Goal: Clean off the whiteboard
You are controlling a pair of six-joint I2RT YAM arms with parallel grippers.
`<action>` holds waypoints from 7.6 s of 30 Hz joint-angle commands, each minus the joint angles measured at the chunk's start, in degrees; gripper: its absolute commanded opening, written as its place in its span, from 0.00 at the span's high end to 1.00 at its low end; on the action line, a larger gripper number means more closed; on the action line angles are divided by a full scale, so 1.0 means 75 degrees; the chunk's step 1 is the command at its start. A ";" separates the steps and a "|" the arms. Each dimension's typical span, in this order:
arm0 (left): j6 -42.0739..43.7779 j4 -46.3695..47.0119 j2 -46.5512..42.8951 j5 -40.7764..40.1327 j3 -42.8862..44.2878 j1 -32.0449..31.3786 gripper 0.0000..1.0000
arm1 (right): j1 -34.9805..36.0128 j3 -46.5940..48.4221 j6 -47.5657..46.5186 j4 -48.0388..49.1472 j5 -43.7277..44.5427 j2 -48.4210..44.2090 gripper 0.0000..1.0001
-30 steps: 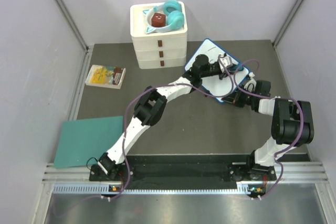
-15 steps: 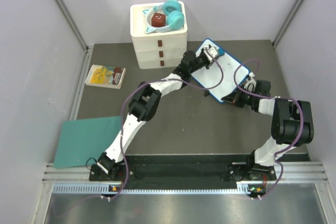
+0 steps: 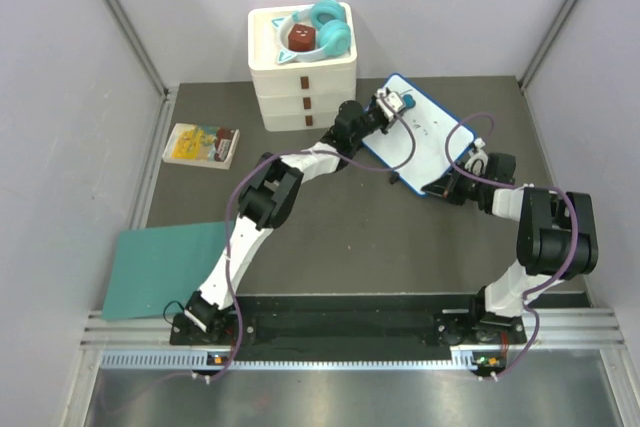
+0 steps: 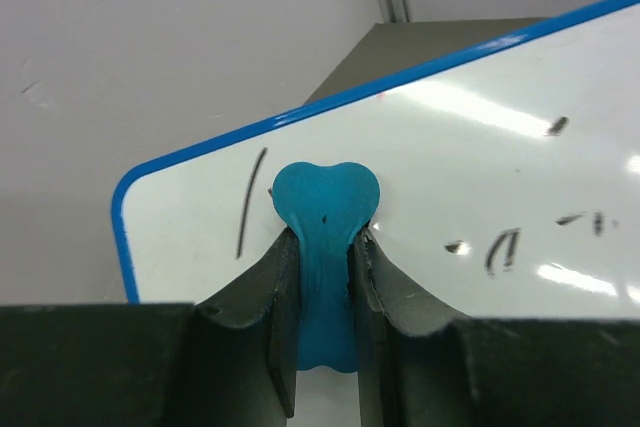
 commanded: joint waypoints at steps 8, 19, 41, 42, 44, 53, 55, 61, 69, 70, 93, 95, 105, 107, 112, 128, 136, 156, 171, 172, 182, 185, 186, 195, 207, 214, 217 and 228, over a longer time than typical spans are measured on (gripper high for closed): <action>-0.0736 0.0540 -0.0246 0.1622 -0.0358 -0.0850 0.96 | 0.0438 -0.0476 -0.0668 -0.1976 -0.0305 0.0124 1.00; -0.0374 -0.0455 -0.0011 0.0615 0.0183 -0.0441 0.96 | 0.0438 -0.0476 -0.0680 -0.1976 -0.0305 0.0124 1.00; -0.1439 0.0200 0.0538 0.1163 0.1270 -0.0533 0.96 | 0.0438 -0.0476 -0.0668 -0.1976 -0.0305 0.0136 1.00; -0.1452 0.0108 0.0621 0.1350 0.1608 -0.0604 0.95 | 0.0438 -0.0465 -0.0668 -0.1988 -0.0282 0.0136 1.00; -0.1522 -0.0092 0.0738 0.1445 0.1880 -0.0803 0.95 | 0.0438 -0.0476 -0.0657 -0.1965 -0.0281 0.0136 1.00; -0.1640 0.0446 0.0774 0.1259 0.1845 -0.1284 0.95 | 0.0438 -0.0500 -0.0598 -0.1871 -0.0328 0.0136 1.00; -0.1616 0.0540 0.0832 0.0931 0.1904 -0.1284 0.95 | 0.0438 -0.0500 -0.0598 -0.1859 -0.0328 0.0136 1.00; -0.1300 0.0564 0.1008 -0.0437 0.2174 -0.1015 0.95 | 0.0438 -0.0512 -0.0598 -0.1847 -0.0340 0.0124 1.00; -0.0995 0.0458 0.1032 -0.0863 0.2046 -0.0687 0.95 | 0.0438 -0.0512 -0.0621 -0.1859 -0.0352 0.0112 1.00; -0.0949 0.0435 0.1009 -0.0828 0.1987 -0.0686 0.95 | 0.0438 -0.0512 -0.0621 -0.1859 -0.0352 0.0112 1.00; -0.1464 0.1642 0.0434 0.0403 0.0276 -0.1823 0.97 | 0.0438 -0.0523 -0.0621 -0.1847 -0.0363 0.0089 1.00; -0.1138 0.1677 0.0364 0.0077 0.0147 -0.1812 0.97 | 0.0438 -0.0523 -0.0621 -0.1847 -0.0363 0.0077 1.00; -0.1065 0.1513 0.0504 -0.1378 0.0615 -0.0992 0.97 | 0.0438 -0.0535 -0.0622 -0.1836 -0.0364 0.0065 1.00; -0.1054 0.1536 0.0539 -0.1530 0.0627 -0.0805 0.97 | 0.0438 -0.0535 -0.0621 -0.1847 -0.0375 0.0065 1.00; -0.1042 0.1408 0.0727 -0.1706 0.0826 -0.0429 0.97 | 0.0438 -0.0535 -0.0633 -0.1824 -0.0387 0.0065 1.00; -0.1932 0.1477 0.1547 -0.1311 0.2278 0.0239 0.95 | 0.0485 -0.0512 -0.0656 -0.1847 -0.0387 0.0065 1.00; -0.2108 0.1478 0.1688 -0.0722 0.2877 0.0017 0.97 | 0.0508 -0.0512 -0.0668 -0.1859 -0.0375 0.0042 1.00; -0.1698 0.1150 0.2087 -0.1144 0.3721 0.0016 0.95 | 0.0520 -0.0547 -0.0657 -0.1847 -0.0340 -0.0005 1.00; -0.1372 0.0741 0.0365 -0.0582 0.0594 0.0204 0.97 | 0.0520 -0.0617 -0.0575 -0.1742 -0.0270 -0.0122 1.00; -0.1277 0.0716 0.0039 -0.0582 0.0024 0.0204 0.98 | 0.0520 -0.0629 -0.0586 -0.1730 -0.0281 -0.0134 1.00; -0.1042 0.0635 -0.1510 -0.1097 -0.2571 0.0356 1.00 | 0.0520 -0.0629 -0.0563 -0.1706 -0.0246 -0.0216 1.00; -0.1124 0.0704 -0.1605 -0.1039 -0.2759 0.0473 1.00 | 0.0520 -0.0605 -0.0609 -0.1765 -0.0235 -0.0239 1.00; -0.1240 0.0844 -0.1582 -0.1050 -0.2771 0.0543 1.00 | 0.0520 -0.0605 -0.0610 -0.1812 -0.0246 -0.0251 1.00; -0.2142 0.2447 -0.0305 -0.0793 -0.1086 0.0638 1.00 | 0.0520 -0.0558 -0.0668 -0.1918 -0.0199 -0.0239 1.00; -0.2965 0.3225 0.0564 -0.0452 0.0569 0.0544 1.00 | 0.0520 -0.0547 -0.0668 -0.1918 -0.0199 -0.0239 1.00; -0.2624 0.3283 -0.0221 -0.0628 -0.1328 0.0521 1.00 | 0.0520 -0.0558 -0.0680 -0.1906 -0.0211 -0.0263 1.00; -0.2413 0.3469 -0.0585 -0.0874 -0.2265 0.0521 1.00 | 0.0520 -0.0582 -0.0668 -0.1894 -0.0211 -0.0298 1.00; -0.2658 0.4161 -0.0271 -0.0898 -0.2002 0.0521 1.00 | 0.0520 -0.0582 -0.0680 -0.1906 -0.0176 -0.0310 1.00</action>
